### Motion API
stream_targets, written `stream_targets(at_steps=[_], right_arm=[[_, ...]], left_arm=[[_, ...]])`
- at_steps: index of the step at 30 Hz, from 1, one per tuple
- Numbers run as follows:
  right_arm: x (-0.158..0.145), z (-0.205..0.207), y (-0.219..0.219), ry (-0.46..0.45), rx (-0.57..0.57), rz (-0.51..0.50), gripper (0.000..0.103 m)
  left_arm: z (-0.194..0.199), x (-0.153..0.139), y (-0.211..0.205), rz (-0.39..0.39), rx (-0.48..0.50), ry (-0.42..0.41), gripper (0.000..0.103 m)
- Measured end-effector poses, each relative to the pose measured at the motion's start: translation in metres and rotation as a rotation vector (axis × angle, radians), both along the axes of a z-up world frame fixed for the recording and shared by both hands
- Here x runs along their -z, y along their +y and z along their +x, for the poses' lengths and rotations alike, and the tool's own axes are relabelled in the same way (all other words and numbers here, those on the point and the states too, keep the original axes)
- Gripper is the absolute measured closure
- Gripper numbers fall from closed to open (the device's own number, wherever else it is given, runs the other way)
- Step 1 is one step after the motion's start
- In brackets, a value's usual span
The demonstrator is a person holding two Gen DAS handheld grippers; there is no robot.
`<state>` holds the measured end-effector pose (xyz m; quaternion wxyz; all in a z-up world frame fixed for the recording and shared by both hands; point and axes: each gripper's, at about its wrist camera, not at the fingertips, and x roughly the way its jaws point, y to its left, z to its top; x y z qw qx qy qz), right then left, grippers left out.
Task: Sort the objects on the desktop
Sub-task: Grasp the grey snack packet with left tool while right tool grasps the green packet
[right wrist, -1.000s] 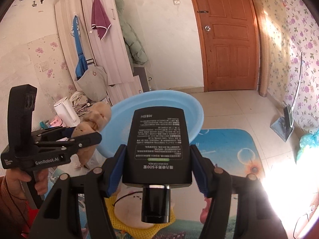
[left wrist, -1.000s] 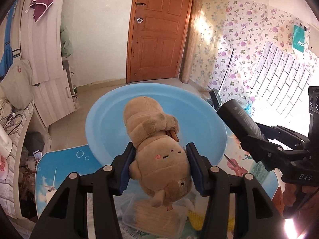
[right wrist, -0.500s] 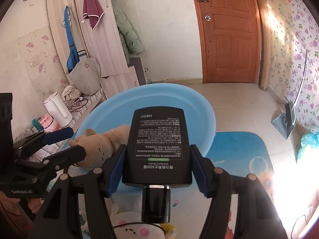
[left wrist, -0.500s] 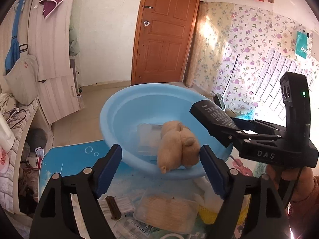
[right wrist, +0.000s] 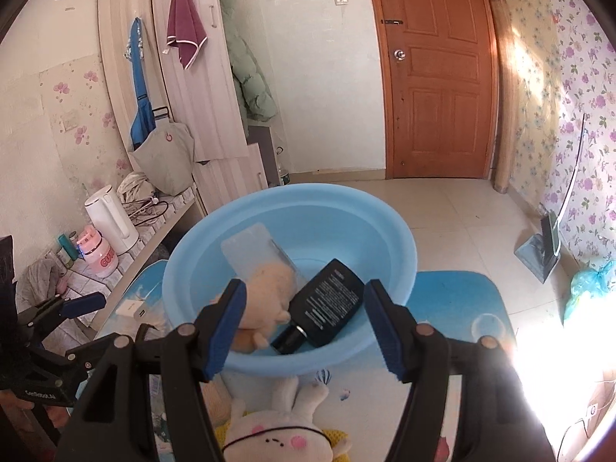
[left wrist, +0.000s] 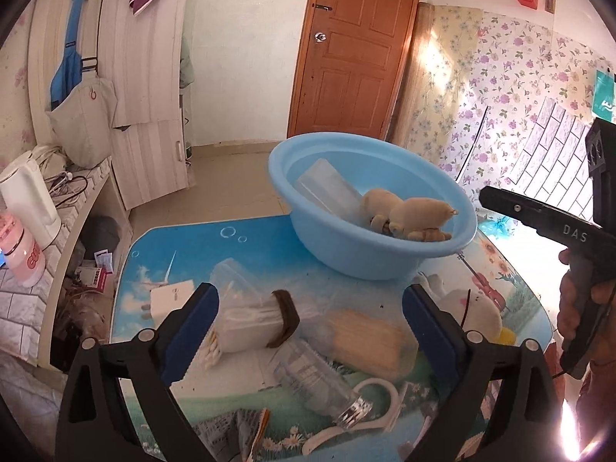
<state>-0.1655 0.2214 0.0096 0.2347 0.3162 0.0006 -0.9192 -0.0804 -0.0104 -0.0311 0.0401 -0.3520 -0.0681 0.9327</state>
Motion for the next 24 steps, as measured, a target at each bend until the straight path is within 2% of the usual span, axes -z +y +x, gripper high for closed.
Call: stream_targets(at_steps=[6,15,24], right_arm=[[0.011,0.035,0.018,-0.040,0.015,0.006,0.036],[0.043,0.071,0.036,-0.161,0.036,-0.006,0.036],[0.074,0.107,0.019,-0.248,-0.009,0.046,0.036]], left_arm=[[0.023,0.014,-0.011,-0.012,-0.030,-0.057,0.003],[0.041,0.029,-0.012,-0.038,-0.043,-0.104,0.003],[0.052,0.054,-0.022,-0.056,-0.054,-0.164,0.003]])
